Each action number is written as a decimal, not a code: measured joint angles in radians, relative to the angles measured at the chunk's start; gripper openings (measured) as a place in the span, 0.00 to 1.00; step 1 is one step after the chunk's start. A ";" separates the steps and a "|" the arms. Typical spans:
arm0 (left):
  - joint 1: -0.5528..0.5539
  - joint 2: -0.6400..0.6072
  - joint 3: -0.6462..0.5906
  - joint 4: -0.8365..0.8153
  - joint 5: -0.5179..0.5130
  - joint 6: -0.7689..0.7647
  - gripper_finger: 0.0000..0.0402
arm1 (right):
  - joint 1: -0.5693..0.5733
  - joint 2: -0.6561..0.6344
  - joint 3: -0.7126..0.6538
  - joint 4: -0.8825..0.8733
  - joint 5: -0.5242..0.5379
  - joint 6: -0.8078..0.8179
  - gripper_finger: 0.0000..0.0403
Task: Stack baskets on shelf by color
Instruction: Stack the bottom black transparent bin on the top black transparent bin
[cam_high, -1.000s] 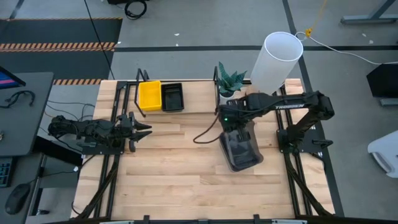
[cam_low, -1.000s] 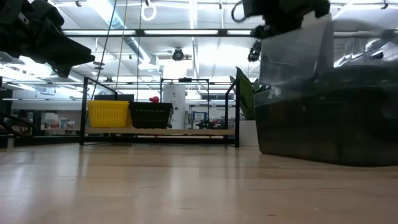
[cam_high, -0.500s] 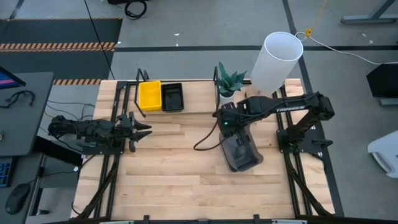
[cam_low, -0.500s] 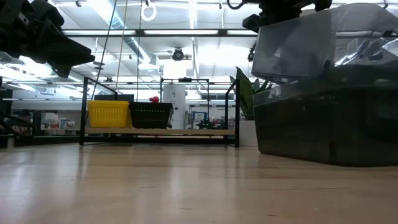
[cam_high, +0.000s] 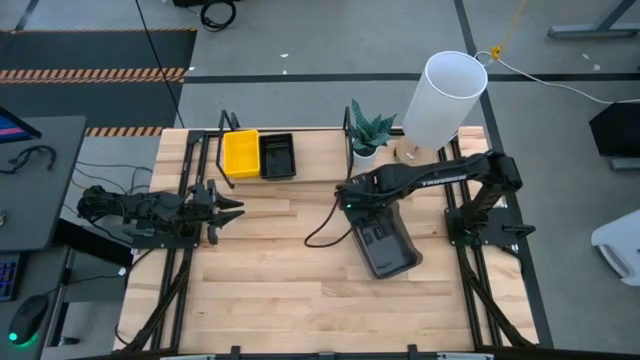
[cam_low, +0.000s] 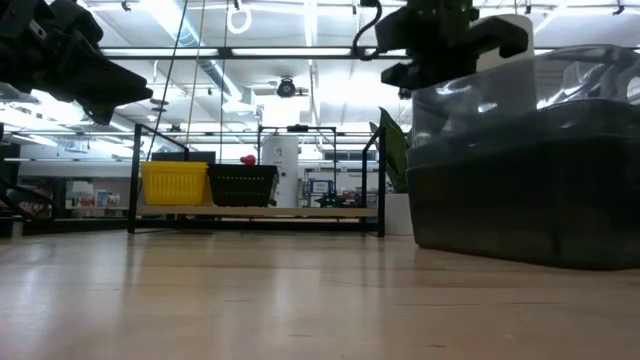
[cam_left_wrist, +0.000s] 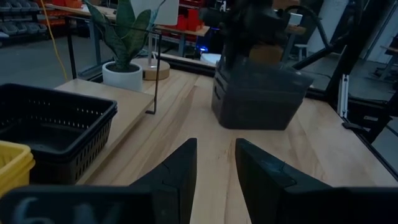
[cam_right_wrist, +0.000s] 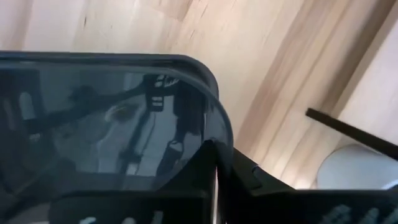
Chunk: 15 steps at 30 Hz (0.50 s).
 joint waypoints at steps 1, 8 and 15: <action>0.000 0.000 0.000 -0.001 0.000 0.000 0.29 | -0.001 0.009 0.000 0.001 0.004 0.012 0.06; 0.000 0.000 0.000 0.000 0.000 0.000 0.29 | -0.015 0.062 0.000 0.010 0.007 0.115 0.21; 0.000 0.000 0.000 0.000 0.000 0.000 0.29 | -0.003 0.018 0.030 -0.004 0.055 0.150 0.34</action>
